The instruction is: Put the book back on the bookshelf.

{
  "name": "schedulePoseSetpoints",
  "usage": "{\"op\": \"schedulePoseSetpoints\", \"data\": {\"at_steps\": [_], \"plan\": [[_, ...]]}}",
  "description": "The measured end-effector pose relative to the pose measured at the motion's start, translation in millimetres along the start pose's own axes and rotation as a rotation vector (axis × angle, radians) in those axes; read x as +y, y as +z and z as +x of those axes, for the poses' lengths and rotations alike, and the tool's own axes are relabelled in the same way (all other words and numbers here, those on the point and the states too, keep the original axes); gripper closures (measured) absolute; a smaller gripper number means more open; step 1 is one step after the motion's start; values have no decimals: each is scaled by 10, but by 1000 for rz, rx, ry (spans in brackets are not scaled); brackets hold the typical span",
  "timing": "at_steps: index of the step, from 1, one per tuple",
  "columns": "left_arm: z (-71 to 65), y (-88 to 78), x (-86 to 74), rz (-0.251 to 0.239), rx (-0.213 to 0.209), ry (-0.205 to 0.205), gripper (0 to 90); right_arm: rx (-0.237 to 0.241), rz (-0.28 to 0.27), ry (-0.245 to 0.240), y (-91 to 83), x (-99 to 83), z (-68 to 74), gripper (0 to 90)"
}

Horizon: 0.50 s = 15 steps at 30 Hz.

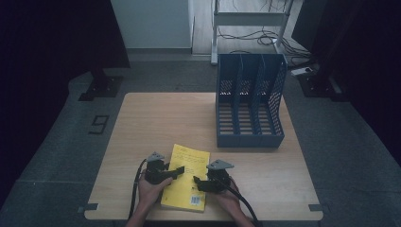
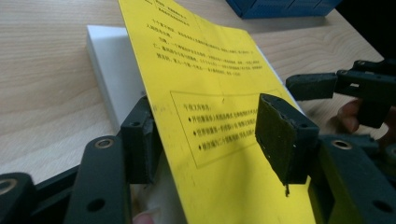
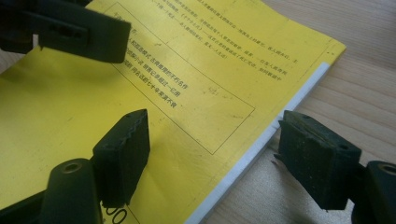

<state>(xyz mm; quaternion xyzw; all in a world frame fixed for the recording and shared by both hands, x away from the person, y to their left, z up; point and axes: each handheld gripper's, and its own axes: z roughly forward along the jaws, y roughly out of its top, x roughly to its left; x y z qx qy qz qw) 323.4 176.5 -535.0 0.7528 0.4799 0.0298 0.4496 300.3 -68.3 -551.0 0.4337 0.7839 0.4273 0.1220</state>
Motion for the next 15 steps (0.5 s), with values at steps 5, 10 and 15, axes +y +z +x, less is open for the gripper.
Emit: {"op": "schedulePoseSetpoints", "data": {"at_steps": [5, 10, 15], "plan": [[-25, 57, 54, 22, 5, 25, 433, 1, -2, -3, -1, -2, -2, 246], [-10, 52, -12, 3, 10, 26, 497, 2, -7, -3, -1, -9, -4, 246], [-29, 33, -18, 11, 2, 49, 553, 3, -7, -1, -1, -10, -4, 246]]}}
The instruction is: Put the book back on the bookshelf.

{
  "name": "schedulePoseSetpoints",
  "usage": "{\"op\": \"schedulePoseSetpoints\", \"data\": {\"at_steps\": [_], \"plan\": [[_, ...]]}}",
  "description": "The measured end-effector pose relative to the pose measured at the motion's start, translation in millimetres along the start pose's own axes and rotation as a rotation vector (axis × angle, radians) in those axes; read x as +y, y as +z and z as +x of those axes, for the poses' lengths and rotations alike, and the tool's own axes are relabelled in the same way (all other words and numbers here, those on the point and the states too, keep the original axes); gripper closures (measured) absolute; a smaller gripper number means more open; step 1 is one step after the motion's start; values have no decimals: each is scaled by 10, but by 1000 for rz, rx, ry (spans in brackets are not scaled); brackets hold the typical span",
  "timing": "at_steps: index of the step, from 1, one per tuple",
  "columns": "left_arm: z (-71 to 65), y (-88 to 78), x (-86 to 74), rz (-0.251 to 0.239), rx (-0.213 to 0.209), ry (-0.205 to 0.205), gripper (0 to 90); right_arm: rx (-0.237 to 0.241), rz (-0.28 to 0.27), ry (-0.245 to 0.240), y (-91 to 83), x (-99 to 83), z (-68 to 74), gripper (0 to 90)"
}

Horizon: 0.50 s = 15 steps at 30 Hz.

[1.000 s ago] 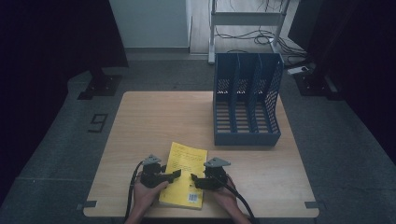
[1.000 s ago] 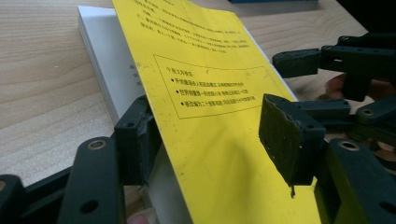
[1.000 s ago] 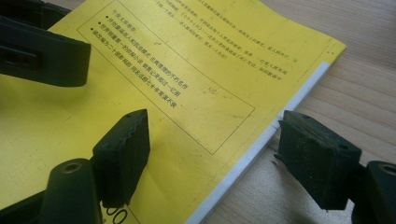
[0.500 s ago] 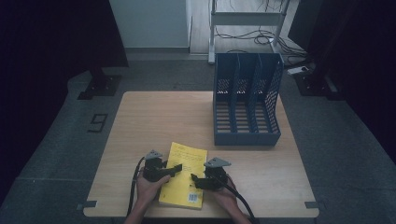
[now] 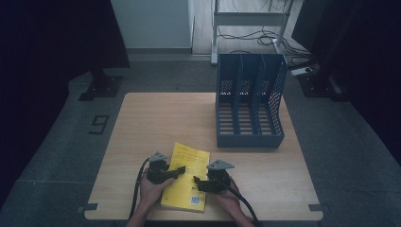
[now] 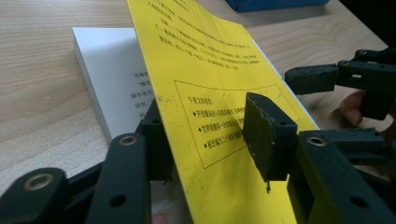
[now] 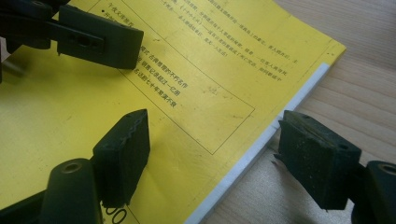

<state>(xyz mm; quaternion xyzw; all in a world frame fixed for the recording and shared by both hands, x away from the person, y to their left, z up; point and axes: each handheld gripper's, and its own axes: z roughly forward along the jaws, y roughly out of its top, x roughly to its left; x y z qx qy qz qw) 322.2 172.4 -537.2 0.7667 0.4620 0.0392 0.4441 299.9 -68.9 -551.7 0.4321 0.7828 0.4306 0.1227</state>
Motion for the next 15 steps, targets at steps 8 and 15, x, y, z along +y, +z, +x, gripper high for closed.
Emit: {"op": "schedulePoseSetpoints", "data": {"at_steps": [8, 15], "plan": [[2, -51, 17, -18, -24, 3, 658, 1, -2, 0, 0, -1, -1, 246], [-26, -84, 30, -29, -35, 9, 692, 5, -4, -5, -3, 2, -6, 246]]}}
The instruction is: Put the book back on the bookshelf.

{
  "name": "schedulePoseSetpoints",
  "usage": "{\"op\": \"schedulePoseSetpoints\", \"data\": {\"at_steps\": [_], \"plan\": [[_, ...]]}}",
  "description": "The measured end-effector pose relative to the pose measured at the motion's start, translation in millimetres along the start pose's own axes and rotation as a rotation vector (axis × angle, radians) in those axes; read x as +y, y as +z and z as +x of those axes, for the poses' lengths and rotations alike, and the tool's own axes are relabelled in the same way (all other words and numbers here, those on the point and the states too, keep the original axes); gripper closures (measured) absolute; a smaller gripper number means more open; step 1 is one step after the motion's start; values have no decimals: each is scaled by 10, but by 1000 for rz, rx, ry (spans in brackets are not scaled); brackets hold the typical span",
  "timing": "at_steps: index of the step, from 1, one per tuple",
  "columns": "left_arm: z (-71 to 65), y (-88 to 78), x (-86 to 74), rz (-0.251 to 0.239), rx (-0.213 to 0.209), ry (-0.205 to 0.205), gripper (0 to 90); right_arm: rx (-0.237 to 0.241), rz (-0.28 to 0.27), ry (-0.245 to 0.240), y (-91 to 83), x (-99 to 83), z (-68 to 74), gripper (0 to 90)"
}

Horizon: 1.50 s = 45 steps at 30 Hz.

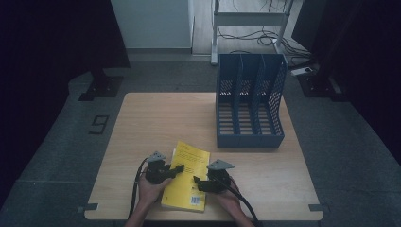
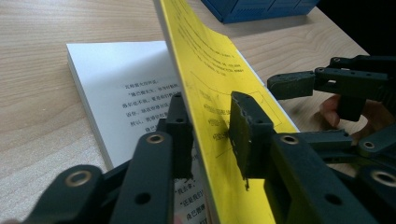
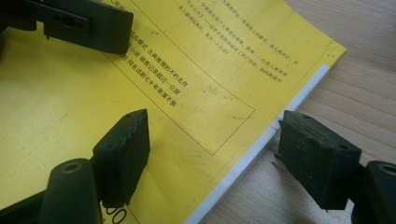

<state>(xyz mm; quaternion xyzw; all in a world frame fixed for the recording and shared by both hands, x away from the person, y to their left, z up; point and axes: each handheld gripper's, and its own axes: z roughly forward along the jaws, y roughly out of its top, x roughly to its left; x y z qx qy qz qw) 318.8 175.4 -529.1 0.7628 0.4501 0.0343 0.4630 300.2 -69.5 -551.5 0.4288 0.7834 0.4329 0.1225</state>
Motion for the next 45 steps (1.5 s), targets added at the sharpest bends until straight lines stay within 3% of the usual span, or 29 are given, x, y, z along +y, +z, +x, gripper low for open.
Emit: {"op": "schedulePoseSetpoints", "data": {"at_steps": [3, 7, 12, 28, 45], "plan": [[4, 17, -9, 9, 4, -6, 661, 0, 0, 0, 0, 0, 1, 246], [-24, -20, -1, -17, -15, -4, 767, 0, -3, -1, 0, -3, 1, 246], [-63, -38, 12, -29, -12, 11, 807, 4, -6, -2, -1, -5, -5, 245], [-94, -63, 13, -78, -39, -24, 855, 16, -25, -3, -15, -8, -24, 228], [-224, -212, 93, -141, -68, 11, 857, 66, -72, 14, -88, 18, -42, 193]]}}
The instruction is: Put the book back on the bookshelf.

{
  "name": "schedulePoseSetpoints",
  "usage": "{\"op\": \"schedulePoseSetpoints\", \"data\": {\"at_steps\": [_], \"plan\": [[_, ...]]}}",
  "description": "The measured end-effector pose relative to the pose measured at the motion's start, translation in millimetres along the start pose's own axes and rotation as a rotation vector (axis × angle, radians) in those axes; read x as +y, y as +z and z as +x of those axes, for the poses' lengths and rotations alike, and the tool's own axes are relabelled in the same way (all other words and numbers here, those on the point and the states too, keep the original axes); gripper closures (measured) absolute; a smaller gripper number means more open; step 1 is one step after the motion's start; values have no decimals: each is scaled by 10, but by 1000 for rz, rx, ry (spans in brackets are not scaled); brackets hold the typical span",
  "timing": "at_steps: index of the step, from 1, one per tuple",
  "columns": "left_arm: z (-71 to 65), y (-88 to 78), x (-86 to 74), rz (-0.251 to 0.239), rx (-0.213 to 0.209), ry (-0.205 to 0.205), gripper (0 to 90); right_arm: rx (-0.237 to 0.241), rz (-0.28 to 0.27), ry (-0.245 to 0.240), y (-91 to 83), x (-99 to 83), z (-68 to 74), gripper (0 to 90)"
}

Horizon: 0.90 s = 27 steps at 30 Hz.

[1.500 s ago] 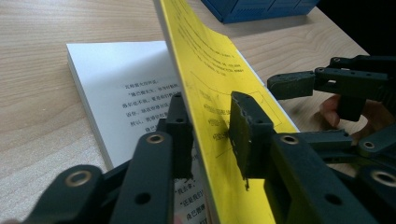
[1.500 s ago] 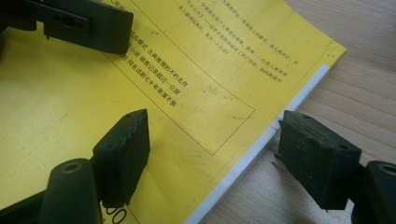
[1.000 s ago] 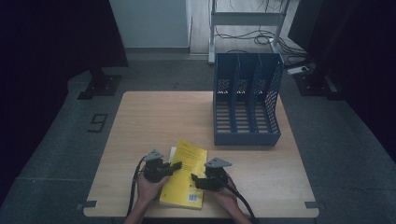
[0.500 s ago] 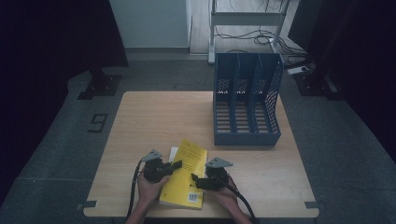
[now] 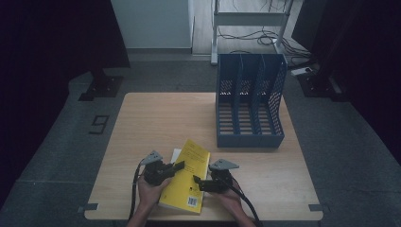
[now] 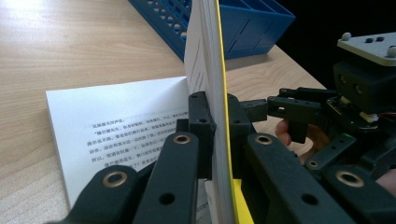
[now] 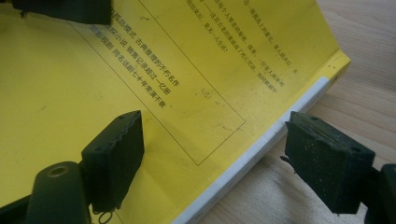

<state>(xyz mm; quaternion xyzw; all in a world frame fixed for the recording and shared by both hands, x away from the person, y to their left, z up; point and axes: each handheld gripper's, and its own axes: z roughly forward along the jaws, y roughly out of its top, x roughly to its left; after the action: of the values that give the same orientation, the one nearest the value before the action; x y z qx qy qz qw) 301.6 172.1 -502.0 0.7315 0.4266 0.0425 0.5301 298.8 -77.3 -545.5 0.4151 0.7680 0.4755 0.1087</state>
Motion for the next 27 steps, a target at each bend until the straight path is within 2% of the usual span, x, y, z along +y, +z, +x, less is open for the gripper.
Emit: {"op": "schedulePoseSetpoints", "data": {"at_steps": [6, 18, 24, 27], "plan": [[-21, -27, 22, 4, -6, 15, 858, 0, 2, 3, -19, 14, -15, 194], [-128, -91, 77, -3, -29, 62, 858, 26, -18, 44, -73, 45, -77, 189], [-137, -105, 81, -5, -32, 63, 858, 32, -19, 54, -73, 46, -89, 178], [-148, -119, 91, -6, -52, 61, 858, 46, -19, 61, -69, 46, -91, 165]]}}
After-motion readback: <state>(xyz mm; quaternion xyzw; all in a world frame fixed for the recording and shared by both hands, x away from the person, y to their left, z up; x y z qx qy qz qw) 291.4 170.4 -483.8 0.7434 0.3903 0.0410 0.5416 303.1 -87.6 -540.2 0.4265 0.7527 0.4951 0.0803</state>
